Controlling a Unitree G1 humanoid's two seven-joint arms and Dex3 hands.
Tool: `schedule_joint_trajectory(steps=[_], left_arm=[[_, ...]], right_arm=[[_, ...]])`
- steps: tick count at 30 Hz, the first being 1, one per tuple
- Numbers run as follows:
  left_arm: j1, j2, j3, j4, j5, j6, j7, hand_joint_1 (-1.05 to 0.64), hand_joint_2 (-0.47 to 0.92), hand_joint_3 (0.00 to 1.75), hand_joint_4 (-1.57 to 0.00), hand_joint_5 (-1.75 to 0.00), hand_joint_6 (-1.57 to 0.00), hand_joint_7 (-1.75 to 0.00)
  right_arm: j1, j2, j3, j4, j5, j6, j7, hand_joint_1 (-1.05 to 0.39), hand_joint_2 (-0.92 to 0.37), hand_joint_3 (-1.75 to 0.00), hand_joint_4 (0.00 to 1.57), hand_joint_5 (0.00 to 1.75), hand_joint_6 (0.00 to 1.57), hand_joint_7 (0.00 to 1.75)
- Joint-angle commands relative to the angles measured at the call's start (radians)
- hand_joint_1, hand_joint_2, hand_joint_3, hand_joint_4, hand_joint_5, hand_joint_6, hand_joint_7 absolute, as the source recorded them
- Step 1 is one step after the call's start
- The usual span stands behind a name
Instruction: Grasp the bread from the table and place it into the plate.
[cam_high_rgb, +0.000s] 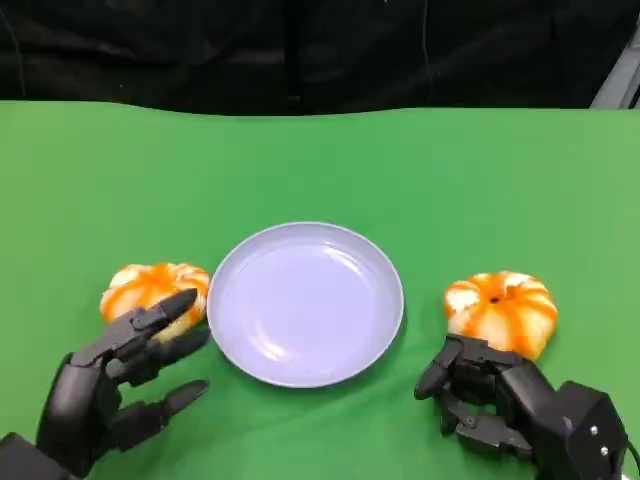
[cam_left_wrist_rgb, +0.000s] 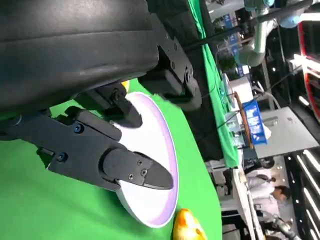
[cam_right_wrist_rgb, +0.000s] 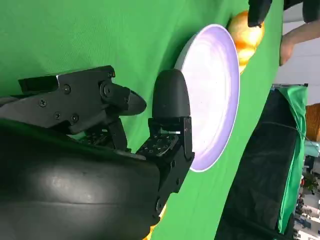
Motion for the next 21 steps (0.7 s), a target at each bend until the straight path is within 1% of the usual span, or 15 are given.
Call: schedule_joint_trajectory(steps=[1, 3, 8, 9, 10, 13, 17, 20, 21], left_arm=[[-0.014, 0.041, 0.02, -0.018, -0.012, -0.012, -0.024, -0.63, 0.92, 0.19, -0.47, 0.0, -0.33, 0.0], [-0.015, 0.044, 0.022, -0.021, -0.009, -0.013, -0.023, -0.64, 0.92, 0.19, -0.44, 0.0, -0.32, 0.0], [-0.015, 0.044, 0.025, -0.023, -0.007, -0.012, -0.024, -0.64, 0.92, 0.2, -0.44, 0.0, -0.32, 0.0], [-0.028, 0.067, 0.024, -0.022, 0.042, -0.031, 0.034, -0.64, 0.92, 0.2, -0.44, 0.0, -0.32, 0.0], [-0.04, 0.088, 0.022, -0.021, 0.09, -0.046, 0.088, -0.67, 0.92, 0.23, -0.38, 0.0, -0.36, -0.01], [-0.058, 0.131, 0.011, -0.021, 0.227, -0.062, 0.243, -0.7, 0.92, 0.28, -0.32, 0.0, -0.4, -0.02], [-0.071, 0.165, -0.018, -0.022, 0.359, -0.051, 0.41, -0.71, 0.92, 0.29, -0.3, 0.0, -0.42, -0.02], [-0.074, 0.179, -0.04, -0.021, 0.411, -0.046, 0.488, -0.72, 0.92, 0.29, -0.3, 0.0, -0.43, -0.02], [-0.079, 0.198, -0.057, -0.032, 0.464, -0.023, 0.543, -0.72, 0.92, 0.29, -0.3, 0.0, -0.43, -0.02]], right_arm=[[0.012, -0.014, -0.007, 0.022, -0.001, 0.026, 0.0, 0.01, -0.88, -0.61, 0.68, 1.73, 0.73, 1.33], [0.012, -0.014, -0.007, 0.022, 0.001, 0.024, 0.002, 0.02, -0.88, -0.62, 0.67, 1.73, 0.72, 1.33], [0.012, -0.014, -0.007, 0.022, 0.001, 0.024, 0.003, 0.02, -0.87, -0.64, 0.67, 1.74, 0.73, 1.33], [0.011, -0.014, -0.008, 0.025, 0.004, 0.023, 0.006, 0.02, -0.87, -0.64, 0.67, 1.74, 0.73, 1.33], [0.01, -0.014, -0.008, 0.029, 0.004, 0.02, 0.006, 0.03, -0.87, -0.64, 0.68, 1.73, 0.73, 1.33], [0.008, -0.014, -0.01, 0.036, 0.006, 0.015, 0.009, 0.04, -0.87, -0.65, 0.68, 1.73, 0.73, 1.33], [0.008, -0.013, -0.009, 0.036, 0.013, 0.02, 0.011, 0.04, -0.87, -0.66, 0.68, 1.73, 0.73, 1.34], [0.009, -0.013, -0.008, 0.035, 0.015, 0.022, 0.011, 0.04, -0.86, -0.67, 0.68, 1.73, 0.73, 1.34], [0.011, -0.013, -0.006, 0.032, 0.011, 0.021, 0.007, 0.04, -0.86, -0.68, 0.68, 1.73, 0.73, 1.34]])
